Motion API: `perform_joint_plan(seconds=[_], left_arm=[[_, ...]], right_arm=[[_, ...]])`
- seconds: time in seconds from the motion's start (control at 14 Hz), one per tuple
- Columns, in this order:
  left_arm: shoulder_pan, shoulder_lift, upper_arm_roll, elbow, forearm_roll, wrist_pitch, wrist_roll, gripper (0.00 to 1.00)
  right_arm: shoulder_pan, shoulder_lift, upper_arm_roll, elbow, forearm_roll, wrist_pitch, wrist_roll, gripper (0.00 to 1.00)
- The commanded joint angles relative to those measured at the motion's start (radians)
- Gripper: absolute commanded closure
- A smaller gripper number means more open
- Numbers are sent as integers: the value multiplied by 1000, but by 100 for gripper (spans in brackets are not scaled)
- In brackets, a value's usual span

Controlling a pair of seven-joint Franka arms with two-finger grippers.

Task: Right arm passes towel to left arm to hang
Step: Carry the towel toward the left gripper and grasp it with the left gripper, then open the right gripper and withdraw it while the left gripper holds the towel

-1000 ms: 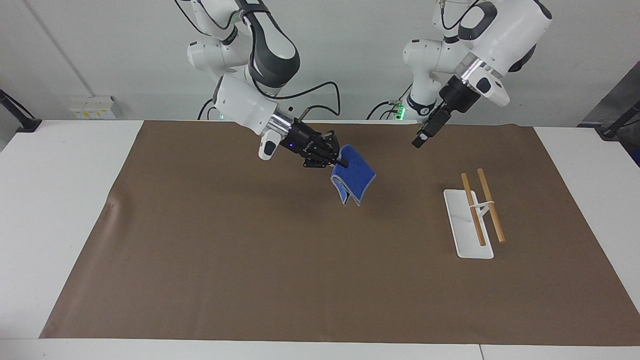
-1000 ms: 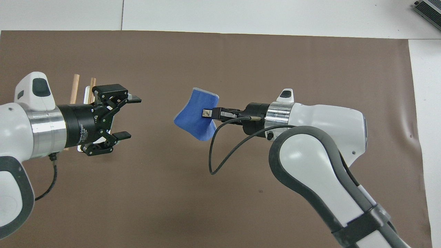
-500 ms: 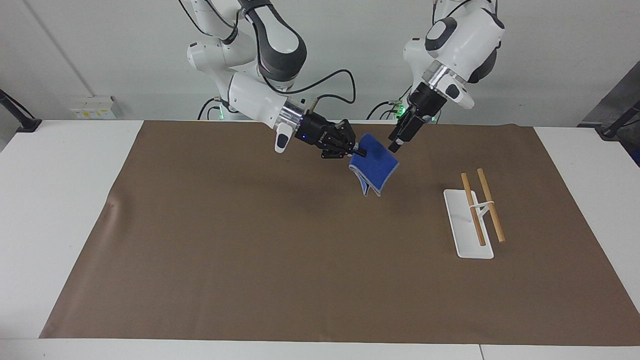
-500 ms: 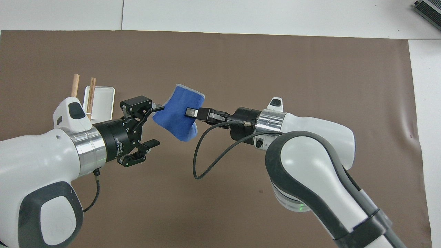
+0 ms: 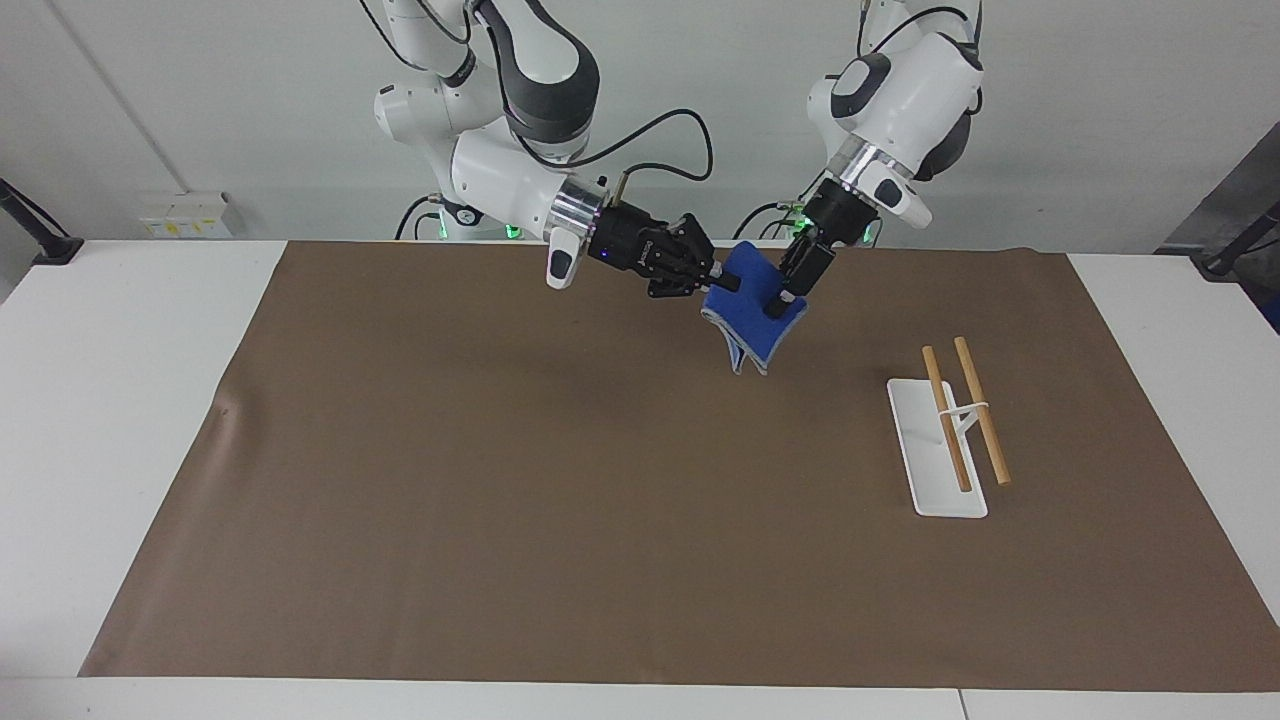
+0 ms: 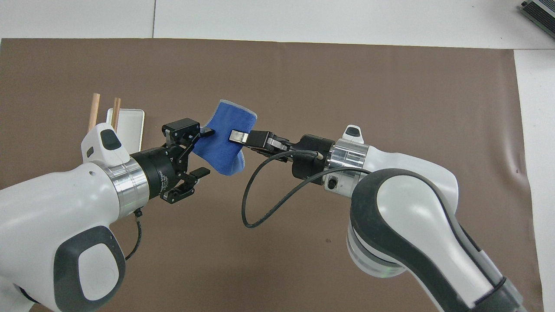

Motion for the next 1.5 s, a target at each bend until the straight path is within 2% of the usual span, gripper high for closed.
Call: perform_joint_plan(seconds=[0.0,0.29,0.43,0.5,0.57,1.0,1.07,1.14,1.21,1.36,1.43], left_arm=[[-22,18,13,12,-21,58,3,25],[-19,45,14,66,-20,52,3,43],[-16,47,16,81,-17,52,10,58],[-16,47,16,86,-15,54,12,73],[-16,47,16,92,-15,54,10,100],[-8,47,17,92,-9,52,20,100],[-8,47,17,92,-9,52,26,100],[-6,47,20,92,-9,52,29,100],[-6,47,20,92,-7,52,30,100],[-6,47,20,92,-7,52,30,100],[-6,47,20,91,3,52,30,100]], right_arm=[[-4,-17,7,-10,33,16,-25,100],[-4,-17,7,-13,33,47,-22,100],[-4,-17,7,-13,33,47,-22,100],[-4,-17,7,-15,33,47,-20,100],[-4,-17,7,-15,33,47,-20,100],[-4,-17,7,-15,33,51,-19,100],[-4,-17,7,-15,33,62,-14,96],[-4,-17,7,-13,33,83,-14,60],[3,-18,8,-13,32,126,-13,1],[36,-29,8,-12,16,241,-13,0],[39,-29,8,-10,6,257,-14,0]])
